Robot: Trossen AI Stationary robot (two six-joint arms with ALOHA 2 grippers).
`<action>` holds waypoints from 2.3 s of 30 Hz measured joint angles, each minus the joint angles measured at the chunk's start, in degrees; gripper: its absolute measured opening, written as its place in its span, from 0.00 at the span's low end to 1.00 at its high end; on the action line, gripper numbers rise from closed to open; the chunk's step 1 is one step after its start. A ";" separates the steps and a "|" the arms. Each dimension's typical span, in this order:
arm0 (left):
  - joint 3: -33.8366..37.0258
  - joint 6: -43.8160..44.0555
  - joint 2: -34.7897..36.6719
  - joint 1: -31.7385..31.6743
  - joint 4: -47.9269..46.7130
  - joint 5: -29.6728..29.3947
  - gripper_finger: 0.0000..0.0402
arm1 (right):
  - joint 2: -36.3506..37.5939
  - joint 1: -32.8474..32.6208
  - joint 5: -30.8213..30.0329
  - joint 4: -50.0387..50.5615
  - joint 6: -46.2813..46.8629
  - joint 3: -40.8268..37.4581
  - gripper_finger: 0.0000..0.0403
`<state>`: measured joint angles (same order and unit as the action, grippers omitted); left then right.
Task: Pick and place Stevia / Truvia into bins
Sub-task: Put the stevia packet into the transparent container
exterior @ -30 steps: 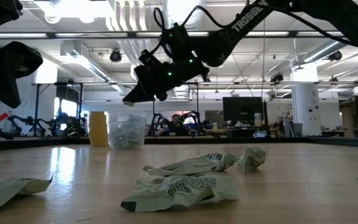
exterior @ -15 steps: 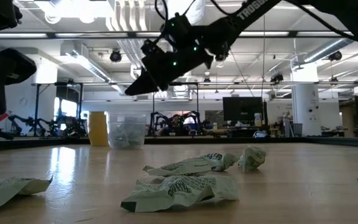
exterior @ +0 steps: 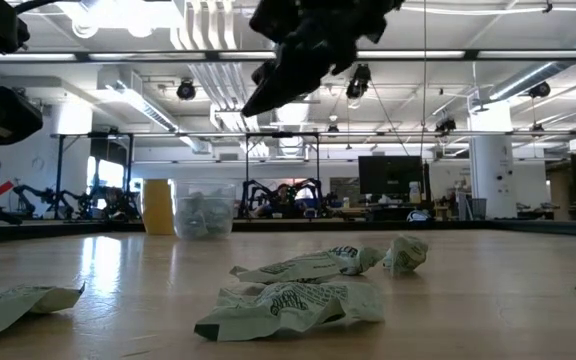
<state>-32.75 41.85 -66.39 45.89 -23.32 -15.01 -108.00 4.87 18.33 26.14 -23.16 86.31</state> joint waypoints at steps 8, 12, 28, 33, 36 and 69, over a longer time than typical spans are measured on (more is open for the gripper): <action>0.17 0.49 -0.02 0.04 -0.02 1.33 0.39 | 5.59 -5.19 -0.04 0.70 0.90 -6.15 0.30; 0.17 3.49 -0.02 0.08 -0.06 3.93 0.39 | 8.25 -6.64 -0.27 -0.12 2.10 -9.99 0.30; -3.06 17.81 -10.55 2.56 -2.55 16.80 0.39 | 21.10 -8.66 -0.28 -13.98 6.87 -30.26 0.30; -5.85 17.81 -14.50 2.54 -2.92 18.94 0.39 | 25.67 -8.76 -0.30 -17.49 9.42 -34.33 0.30; -7.02 17.80 -16.66 2.58 -3.29 19.28 0.39 | 28.04 -9.05 -0.31 -19.79 9.69 -36.29 0.30; -11.45 12.42 -20.58 3.13 -13.64 15.65 0.02 | 31.38 -10.65 -0.47 -23.95 10.80 -39.65 0.30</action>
<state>-44.21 54.26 -86.97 49.01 -36.96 0.63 -76.62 -5.78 17.86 2.19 -12.36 46.65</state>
